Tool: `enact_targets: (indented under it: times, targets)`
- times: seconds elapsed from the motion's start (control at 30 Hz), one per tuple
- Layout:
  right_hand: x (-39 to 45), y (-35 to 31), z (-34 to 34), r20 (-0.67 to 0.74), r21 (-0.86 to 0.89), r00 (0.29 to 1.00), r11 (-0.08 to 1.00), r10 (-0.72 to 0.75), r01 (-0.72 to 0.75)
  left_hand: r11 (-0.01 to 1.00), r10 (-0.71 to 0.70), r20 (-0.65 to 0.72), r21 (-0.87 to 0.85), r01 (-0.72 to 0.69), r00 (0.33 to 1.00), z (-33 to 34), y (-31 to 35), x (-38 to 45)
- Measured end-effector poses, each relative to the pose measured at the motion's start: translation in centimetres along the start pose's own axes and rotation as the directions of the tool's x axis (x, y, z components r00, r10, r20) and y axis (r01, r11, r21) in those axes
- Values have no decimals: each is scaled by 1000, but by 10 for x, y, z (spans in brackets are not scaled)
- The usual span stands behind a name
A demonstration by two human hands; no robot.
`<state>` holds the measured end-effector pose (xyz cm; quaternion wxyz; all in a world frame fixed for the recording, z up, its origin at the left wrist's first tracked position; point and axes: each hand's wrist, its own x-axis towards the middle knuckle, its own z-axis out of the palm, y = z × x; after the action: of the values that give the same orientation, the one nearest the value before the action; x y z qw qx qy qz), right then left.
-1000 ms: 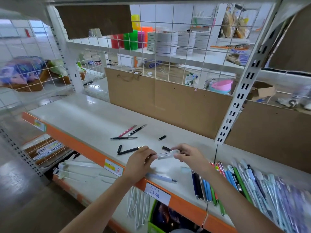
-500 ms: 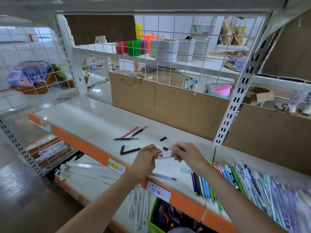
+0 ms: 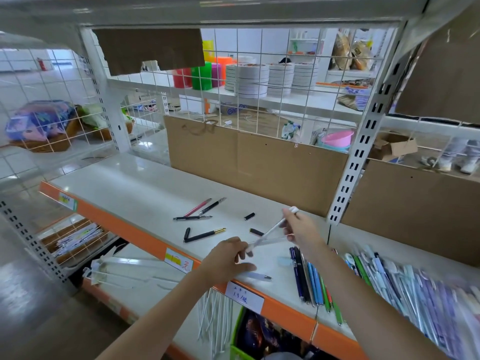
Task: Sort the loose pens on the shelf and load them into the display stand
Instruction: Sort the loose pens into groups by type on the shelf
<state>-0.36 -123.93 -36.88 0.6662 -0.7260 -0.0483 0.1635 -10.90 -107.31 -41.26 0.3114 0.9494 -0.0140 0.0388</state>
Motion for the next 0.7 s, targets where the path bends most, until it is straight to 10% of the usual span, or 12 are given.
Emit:
enact_targets:
  times: [0.33,0.47,0.7]
  targets:
    - [16,14,-8,25,-137,987,978,162,-157,982,-75,-36,171,80,997,-3,-20,0]
    - [17,22,-15,50,-755,995,656,83,-17,978,-120,-118,158,138,986,-11,-30,1]
    - [19,27,-7,334,-851,943,426,-9,306,978,-173,-216,80,194,961,-6,-36,22]
